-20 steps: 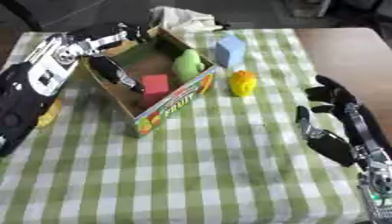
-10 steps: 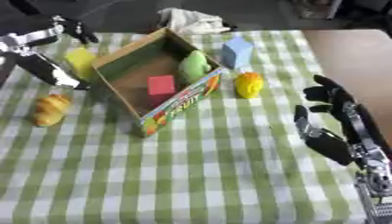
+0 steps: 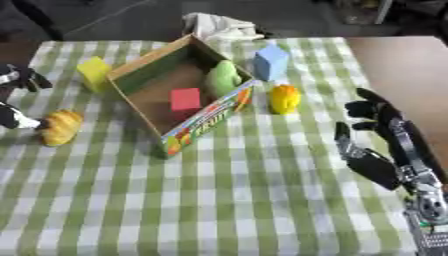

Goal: Pick up objects on the table and place them in the box.

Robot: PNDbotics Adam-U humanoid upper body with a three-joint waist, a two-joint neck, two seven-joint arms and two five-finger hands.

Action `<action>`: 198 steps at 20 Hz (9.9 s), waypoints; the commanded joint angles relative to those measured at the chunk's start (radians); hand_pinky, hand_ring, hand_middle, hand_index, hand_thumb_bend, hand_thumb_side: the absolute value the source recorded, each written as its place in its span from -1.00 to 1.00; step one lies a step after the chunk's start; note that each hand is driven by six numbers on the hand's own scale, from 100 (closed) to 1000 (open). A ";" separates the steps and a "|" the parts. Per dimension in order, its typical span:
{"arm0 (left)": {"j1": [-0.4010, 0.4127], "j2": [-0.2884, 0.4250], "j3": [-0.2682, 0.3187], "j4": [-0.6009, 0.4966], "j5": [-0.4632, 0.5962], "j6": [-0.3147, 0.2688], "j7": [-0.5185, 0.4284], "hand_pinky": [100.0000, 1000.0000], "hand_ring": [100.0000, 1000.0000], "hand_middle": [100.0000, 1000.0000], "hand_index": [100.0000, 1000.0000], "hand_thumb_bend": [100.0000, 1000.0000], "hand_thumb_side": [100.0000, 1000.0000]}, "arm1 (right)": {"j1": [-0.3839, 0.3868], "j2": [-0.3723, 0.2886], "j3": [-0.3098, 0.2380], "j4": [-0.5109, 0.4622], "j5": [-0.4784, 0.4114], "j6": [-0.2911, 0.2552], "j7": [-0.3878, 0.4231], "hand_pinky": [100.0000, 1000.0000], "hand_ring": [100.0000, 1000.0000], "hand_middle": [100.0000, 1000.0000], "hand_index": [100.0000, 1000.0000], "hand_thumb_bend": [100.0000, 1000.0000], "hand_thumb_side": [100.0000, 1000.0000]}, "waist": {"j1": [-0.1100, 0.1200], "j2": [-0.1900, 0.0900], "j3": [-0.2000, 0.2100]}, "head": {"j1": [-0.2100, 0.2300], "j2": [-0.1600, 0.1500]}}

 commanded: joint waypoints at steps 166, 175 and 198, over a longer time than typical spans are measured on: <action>0.314 -0.421 0.217 -0.663 0.539 0.279 0.298 0.37 0.23 0.19 0.51 0.53 -0.03 | -0.689 -0.044 0.064 0.919 0.543 -0.121 0.385 0.58 0.83 0.83 0.98 -0.54 -0.64 | 0.025 -0.054 0.106 | -0.121 0.005; 0.338 -0.463 0.218 -0.660 0.544 0.298 0.289 0.36 0.21 0.17 0.50 0.50 -0.04 | -0.705 0.016 0.005 1.020 0.642 -0.099 0.196 0.39 0.46 0.37 0.65 -0.67 -0.78 | 0.026 -0.057 0.124 | -0.123 0.005; 0.352 -0.515 0.218 -0.652 0.552 0.319 0.279 0.35 0.20 0.16 0.49 0.33 -0.02 | -0.827 0.092 0.132 0.767 0.418 -0.067 -0.042 0.18 0.06 -0.21 0.13 -0.97 -1.00 | 0.020 -0.063 0.200 | -0.158 0.005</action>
